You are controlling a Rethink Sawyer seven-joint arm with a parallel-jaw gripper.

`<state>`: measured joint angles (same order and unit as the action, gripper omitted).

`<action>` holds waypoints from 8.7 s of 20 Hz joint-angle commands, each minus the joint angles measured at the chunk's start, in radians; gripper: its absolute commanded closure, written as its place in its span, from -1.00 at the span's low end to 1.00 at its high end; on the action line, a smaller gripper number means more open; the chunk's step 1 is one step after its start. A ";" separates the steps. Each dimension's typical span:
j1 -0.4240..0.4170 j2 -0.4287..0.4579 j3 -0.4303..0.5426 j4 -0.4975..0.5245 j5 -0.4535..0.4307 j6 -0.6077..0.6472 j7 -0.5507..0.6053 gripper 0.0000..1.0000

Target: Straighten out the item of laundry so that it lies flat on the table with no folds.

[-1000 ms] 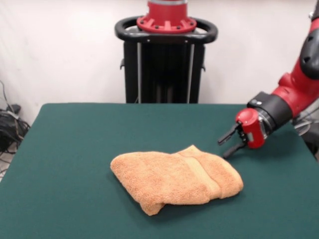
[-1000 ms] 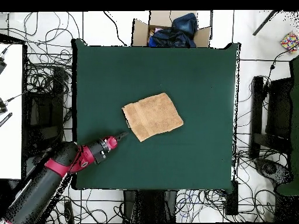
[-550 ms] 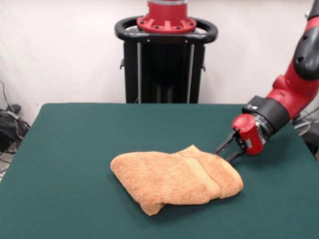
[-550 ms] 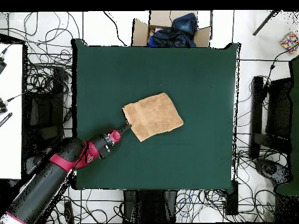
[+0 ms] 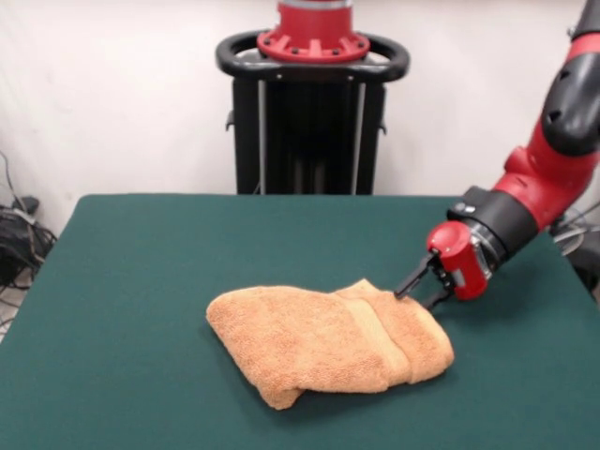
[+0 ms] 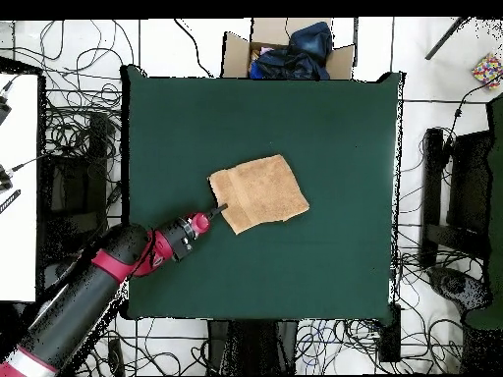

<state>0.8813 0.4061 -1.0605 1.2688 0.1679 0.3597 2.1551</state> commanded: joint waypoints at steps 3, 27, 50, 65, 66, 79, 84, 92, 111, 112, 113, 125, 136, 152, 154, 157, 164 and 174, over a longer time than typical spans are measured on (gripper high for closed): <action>-0.038 0.060 0.040 -0.166 0.009 -0.071 0.136 -1.00; -0.041 0.108 -0.054 -0.211 -0.022 -0.048 0.136 1.00; 0.023 -0.487 0.252 0.162 -0.177 -0.065 0.021 1.00; -0.109 -0.601 0.502 0.212 -0.125 0.018 0.060 1.00; -0.115 -0.610 0.512 0.217 -0.130 0.043 0.053 1.00; -0.151 -0.739 0.552 0.220 -0.239 0.355 -0.098 1.00; -0.151 -0.770 0.550 0.223 -0.287 0.424 -0.107 1.00; -0.172 -0.776 0.551 0.243 -0.375 0.385 -0.068 1.00; -0.154 -0.719 0.599 0.415 -0.351 0.254 0.095 1.00; -0.145 -0.725 0.597 0.427 -0.348 0.259 0.103 1.00; -0.132 -0.724 0.590 0.438 -0.350 0.259 0.116 1.00; -0.032 -0.835 0.537 0.536 -0.331 0.441 0.108 1.00; 0.045 -1.104 0.504 0.581 -0.325 0.685 0.057 1.00; 0.055 -1.420 0.493 0.314 -0.343 1.103 0.058 1.00; 0.055 -1.429 0.508 0.269 -0.355 1.117 0.062 1.00; 0.050 -1.434 0.529 0.215 -0.395 1.106 0.032 1.00; 0.035 -1.473 0.544 0.216 -0.368 1.086 0.041 1.00; -0.035 -1.477 0.606 0.197 -0.265 1.121 0.057 1.00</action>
<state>0.8923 -1.0981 -0.5679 1.4645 -0.1504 1.4147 2.1545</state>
